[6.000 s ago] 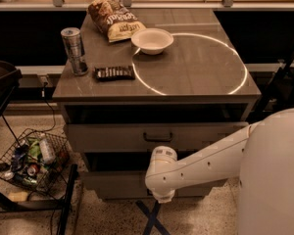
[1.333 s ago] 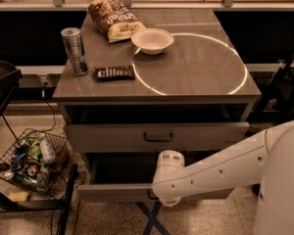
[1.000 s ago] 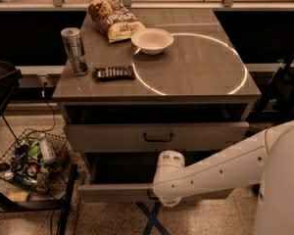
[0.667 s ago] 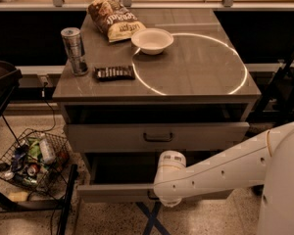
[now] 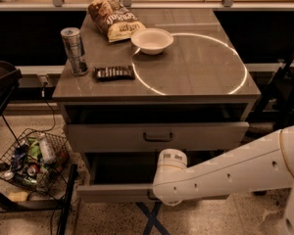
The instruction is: Open middle drawer
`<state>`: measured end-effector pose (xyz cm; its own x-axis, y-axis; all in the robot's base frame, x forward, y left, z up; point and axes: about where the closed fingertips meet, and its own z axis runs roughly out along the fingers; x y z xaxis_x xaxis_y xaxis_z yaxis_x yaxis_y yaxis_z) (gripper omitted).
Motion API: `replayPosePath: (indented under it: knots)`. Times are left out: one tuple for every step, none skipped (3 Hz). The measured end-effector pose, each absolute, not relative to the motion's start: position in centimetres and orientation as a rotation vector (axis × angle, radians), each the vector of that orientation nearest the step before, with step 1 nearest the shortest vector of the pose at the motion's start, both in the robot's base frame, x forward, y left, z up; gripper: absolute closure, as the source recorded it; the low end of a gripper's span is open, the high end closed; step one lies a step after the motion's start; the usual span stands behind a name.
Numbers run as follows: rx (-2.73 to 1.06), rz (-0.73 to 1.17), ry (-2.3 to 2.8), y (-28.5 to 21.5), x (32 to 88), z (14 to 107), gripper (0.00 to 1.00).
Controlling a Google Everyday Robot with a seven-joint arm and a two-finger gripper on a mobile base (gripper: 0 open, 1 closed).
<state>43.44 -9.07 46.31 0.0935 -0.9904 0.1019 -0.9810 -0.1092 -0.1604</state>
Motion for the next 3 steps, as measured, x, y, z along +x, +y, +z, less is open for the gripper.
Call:
replayPosePath:
  knots:
    - [-2.255,-0.356,2.047,-10.0,43.4,49.4,1.0]
    - [-2.202,-0.434,2.007,-11.8,43.6,52.9,1.0]
    - [-2.16,-0.521,1.94,-14.7,45.3,56.2,1.0]
